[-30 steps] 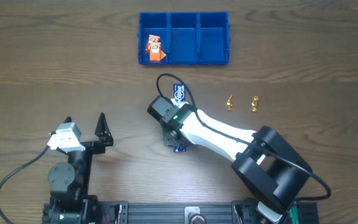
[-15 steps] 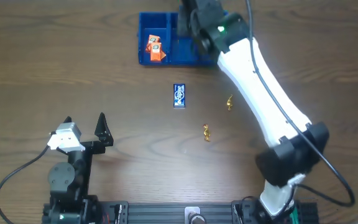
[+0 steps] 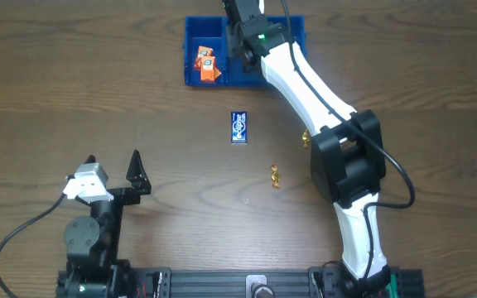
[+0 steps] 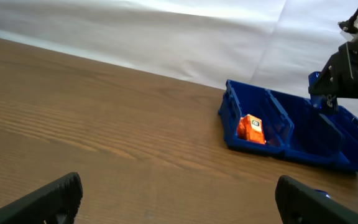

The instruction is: Sort Candies Into Trays

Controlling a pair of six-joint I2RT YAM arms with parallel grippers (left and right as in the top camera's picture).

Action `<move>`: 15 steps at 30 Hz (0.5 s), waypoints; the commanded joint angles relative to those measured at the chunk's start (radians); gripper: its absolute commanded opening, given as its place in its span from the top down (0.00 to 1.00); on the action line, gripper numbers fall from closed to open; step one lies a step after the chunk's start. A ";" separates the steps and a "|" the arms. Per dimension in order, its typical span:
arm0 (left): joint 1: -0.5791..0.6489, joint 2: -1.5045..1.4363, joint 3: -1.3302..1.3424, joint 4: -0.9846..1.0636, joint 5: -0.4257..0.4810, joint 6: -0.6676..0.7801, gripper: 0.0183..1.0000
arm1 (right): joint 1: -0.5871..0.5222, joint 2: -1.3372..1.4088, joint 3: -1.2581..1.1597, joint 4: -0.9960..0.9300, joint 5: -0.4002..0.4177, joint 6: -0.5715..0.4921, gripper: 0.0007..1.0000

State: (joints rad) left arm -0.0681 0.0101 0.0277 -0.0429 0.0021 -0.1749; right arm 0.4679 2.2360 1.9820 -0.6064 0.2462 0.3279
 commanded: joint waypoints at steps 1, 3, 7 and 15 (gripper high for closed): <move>0.002 -0.006 -0.023 -0.035 -0.009 0.018 0.00 | -0.010 0.021 0.004 0.003 -0.005 -0.010 0.50; 0.002 -0.006 -0.023 -0.035 -0.009 0.018 0.00 | -0.010 0.021 0.003 0.003 -0.035 -0.007 0.29; 0.002 -0.006 -0.023 -0.035 -0.009 0.018 0.00 | 0.016 -0.007 0.003 -0.026 -0.038 0.022 0.21; 0.002 -0.006 -0.023 -0.035 -0.009 0.018 0.00 | 0.131 -0.171 -0.019 -0.422 -0.038 0.164 0.18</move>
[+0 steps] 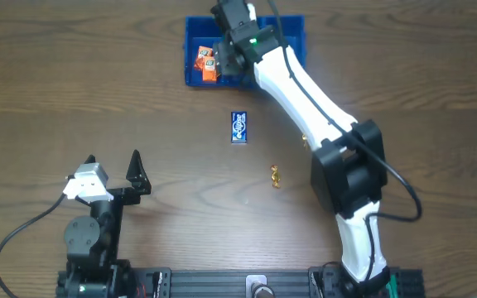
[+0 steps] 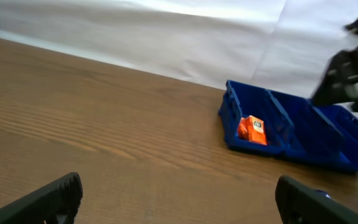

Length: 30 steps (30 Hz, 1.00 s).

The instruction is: Sort Candies Into Trays

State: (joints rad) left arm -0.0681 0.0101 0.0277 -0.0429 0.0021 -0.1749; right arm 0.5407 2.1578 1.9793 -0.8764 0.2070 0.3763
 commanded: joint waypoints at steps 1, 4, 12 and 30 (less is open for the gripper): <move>0.002 -0.006 -0.023 -0.035 -0.009 0.018 0.00 | 0.068 -0.093 -0.041 -0.179 0.001 0.132 0.18; 0.002 -0.006 -0.023 -0.035 -0.009 0.018 0.00 | 0.082 -0.093 -0.190 -0.168 -0.006 0.200 0.18; 0.002 -0.006 -0.023 -0.035 -0.009 0.018 0.00 | 0.109 -0.007 -0.388 0.039 -0.105 0.225 0.18; 0.002 -0.006 -0.023 -0.035 -0.009 0.018 0.00 | 0.107 -0.177 -0.383 0.001 -0.053 0.282 0.81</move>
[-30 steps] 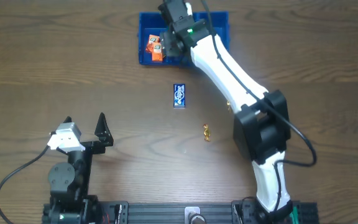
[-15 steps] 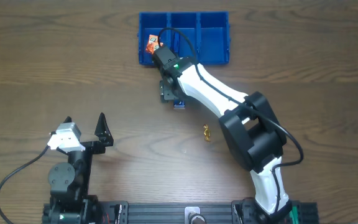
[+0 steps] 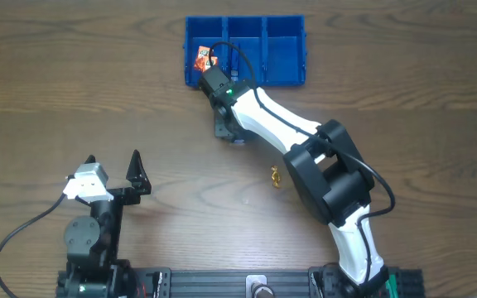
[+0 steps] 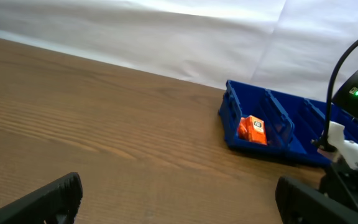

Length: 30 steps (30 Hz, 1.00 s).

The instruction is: Sort Candies Into Trays

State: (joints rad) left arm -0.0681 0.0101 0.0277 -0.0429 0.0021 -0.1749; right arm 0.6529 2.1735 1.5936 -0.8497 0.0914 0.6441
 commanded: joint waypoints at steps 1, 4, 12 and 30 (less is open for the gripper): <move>0.002 -0.006 -0.023 -0.035 -0.009 0.018 0.00 | -0.005 -0.252 0.013 -0.040 0.096 0.014 0.81; 0.002 -0.006 -0.023 -0.035 -0.009 0.018 0.00 | -0.007 -0.353 0.100 -0.069 0.179 -0.033 0.81; 0.002 -0.006 -0.023 -0.035 -0.009 0.018 0.00 | -0.132 -0.086 0.534 -0.039 0.285 -0.206 0.81; 0.002 -0.006 -0.023 -0.035 -0.009 0.018 0.00 | -0.180 0.139 0.560 0.085 0.169 -0.238 0.31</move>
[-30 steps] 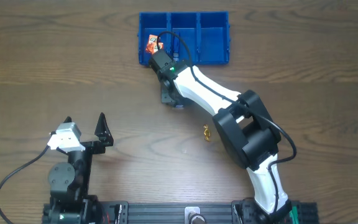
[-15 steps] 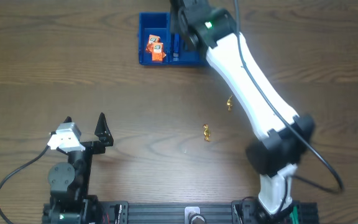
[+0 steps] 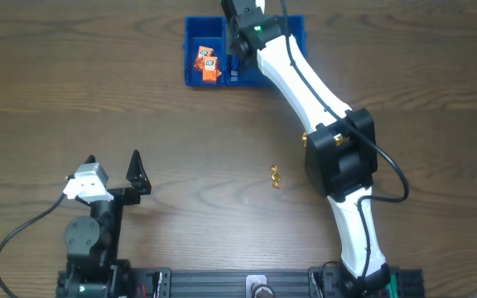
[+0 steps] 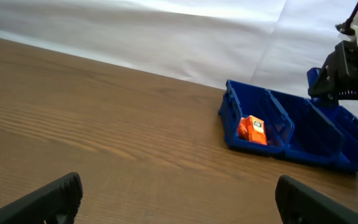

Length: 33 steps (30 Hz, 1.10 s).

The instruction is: Sort Candies Into Trays

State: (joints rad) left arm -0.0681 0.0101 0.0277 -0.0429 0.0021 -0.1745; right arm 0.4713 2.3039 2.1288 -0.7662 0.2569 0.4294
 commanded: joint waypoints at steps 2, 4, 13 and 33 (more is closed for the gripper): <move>0.002 -0.006 -0.023 -0.035 -0.009 0.018 0.00 | 0.008 0.008 0.025 0.000 0.003 -0.043 0.24; 0.002 -0.006 -0.023 -0.035 -0.009 0.018 0.00 | 0.009 -0.020 0.025 -0.016 -0.009 -0.042 0.22; 0.002 -0.006 -0.023 -0.035 -0.009 0.018 0.00 | 0.008 -0.487 -0.330 -0.170 0.003 -0.091 0.19; 0.002 -0.006 -0.023 -0.035 -0.009 0.018 0.00 | 0.132 -0.660 -1.248 0.086 -0.255 0.130 0.21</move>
State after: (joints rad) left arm -0.0681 0.0105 0.0280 -0.0433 0.0021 -0.1745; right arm 0.5941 1.6043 0.8864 -0.6830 0.0174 0.5358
